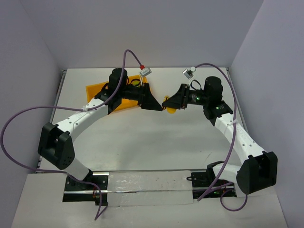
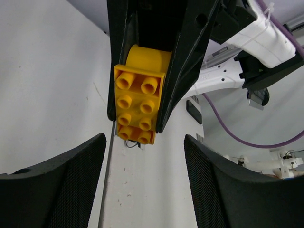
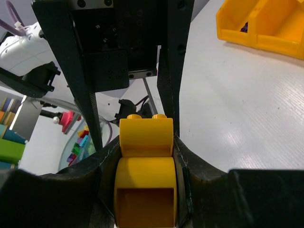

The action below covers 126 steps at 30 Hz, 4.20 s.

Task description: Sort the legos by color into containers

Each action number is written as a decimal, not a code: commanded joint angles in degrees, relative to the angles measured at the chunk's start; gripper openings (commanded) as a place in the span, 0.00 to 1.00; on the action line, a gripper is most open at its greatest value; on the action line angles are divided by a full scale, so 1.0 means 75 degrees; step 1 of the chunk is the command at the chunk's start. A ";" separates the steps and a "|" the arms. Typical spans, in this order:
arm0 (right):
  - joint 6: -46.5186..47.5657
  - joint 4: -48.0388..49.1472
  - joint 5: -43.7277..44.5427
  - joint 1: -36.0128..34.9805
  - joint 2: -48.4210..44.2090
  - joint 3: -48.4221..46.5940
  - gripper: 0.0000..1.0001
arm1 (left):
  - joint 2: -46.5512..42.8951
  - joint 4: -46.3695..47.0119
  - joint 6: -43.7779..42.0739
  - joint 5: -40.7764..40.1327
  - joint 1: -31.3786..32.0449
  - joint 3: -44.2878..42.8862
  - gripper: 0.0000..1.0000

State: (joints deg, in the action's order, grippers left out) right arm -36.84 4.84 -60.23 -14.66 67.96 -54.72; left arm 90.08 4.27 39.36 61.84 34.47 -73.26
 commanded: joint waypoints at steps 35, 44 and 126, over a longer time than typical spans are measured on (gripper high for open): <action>-0.0536 0.1116 0.0325 -0.0087 -0.0249 0.0003 0.22 | 0.0510 0.4076 0.2769 0.0412 0.0197 0.0514 0.01; -0.0203 0.0431 0.0865 -0.0073 -0.0413 -0.0155 0.68 | 0.0343 0.3826 0.2739 0.0116 0.0080 0.0685 0.00; 0.1897 -0.3808 0.4343 -0.0080 -0.0119 -0.1233 0.00 | 0.1205 -0.4769 -0.1950 -0.7506 -0.1983 -0.2351 0.71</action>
State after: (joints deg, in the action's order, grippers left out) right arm -24.79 -25.31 -23.20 -13.57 65.49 -60.93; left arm 106.89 -37.70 28.10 -7.91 19.35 -91.76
